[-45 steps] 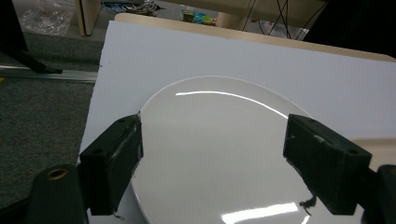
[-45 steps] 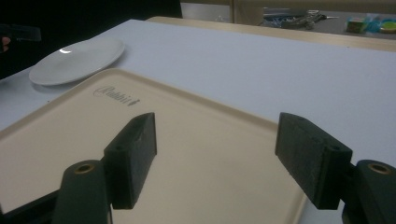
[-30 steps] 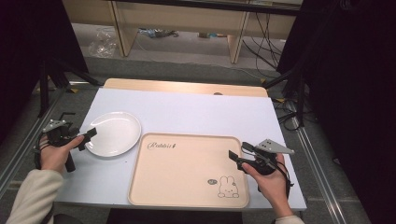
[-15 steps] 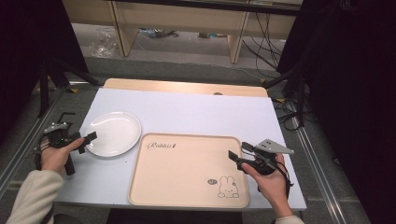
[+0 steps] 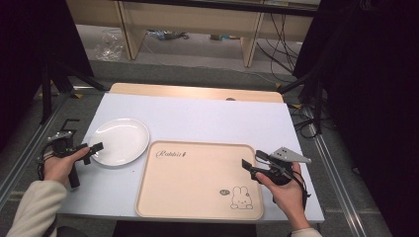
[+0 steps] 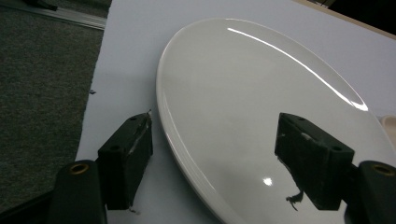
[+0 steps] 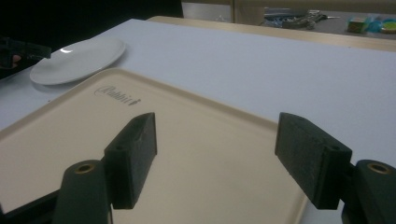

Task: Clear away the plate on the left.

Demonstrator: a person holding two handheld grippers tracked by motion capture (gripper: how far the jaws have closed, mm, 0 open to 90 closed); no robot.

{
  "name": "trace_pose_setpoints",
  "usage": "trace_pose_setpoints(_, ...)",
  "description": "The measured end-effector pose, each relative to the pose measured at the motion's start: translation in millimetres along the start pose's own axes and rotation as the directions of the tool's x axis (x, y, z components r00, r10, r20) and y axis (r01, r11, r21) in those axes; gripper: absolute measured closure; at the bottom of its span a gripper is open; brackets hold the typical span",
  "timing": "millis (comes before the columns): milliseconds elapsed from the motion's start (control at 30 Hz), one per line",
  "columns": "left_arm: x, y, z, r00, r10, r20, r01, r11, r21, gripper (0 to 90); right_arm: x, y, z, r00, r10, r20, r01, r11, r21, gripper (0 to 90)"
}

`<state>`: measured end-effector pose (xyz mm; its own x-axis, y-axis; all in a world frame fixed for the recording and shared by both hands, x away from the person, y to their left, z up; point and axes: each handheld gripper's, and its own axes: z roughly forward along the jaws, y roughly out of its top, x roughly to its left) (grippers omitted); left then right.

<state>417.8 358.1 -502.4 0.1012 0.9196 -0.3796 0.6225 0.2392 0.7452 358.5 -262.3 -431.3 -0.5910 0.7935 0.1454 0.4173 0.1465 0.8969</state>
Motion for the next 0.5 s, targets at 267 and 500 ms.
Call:
trace_pose_setpoints(267,0.7,-1.6,1.6,0.9997,-0.020,0.011,0.020,0.9995,0.023,29.1,0.0,0.0,-0.1,1.0000,0.000,-0.001,0.000,1.000,0.000,30.5)
trace_pose_setpoints(500,0.5,-1.9,1.7,0.9995,-0.029,0.016,0.028,0.9992,0.028,29.8,0.3,0.1,0.1,1.0000,0.000,-0.003,0.000,1.000,-0.001,30.5)
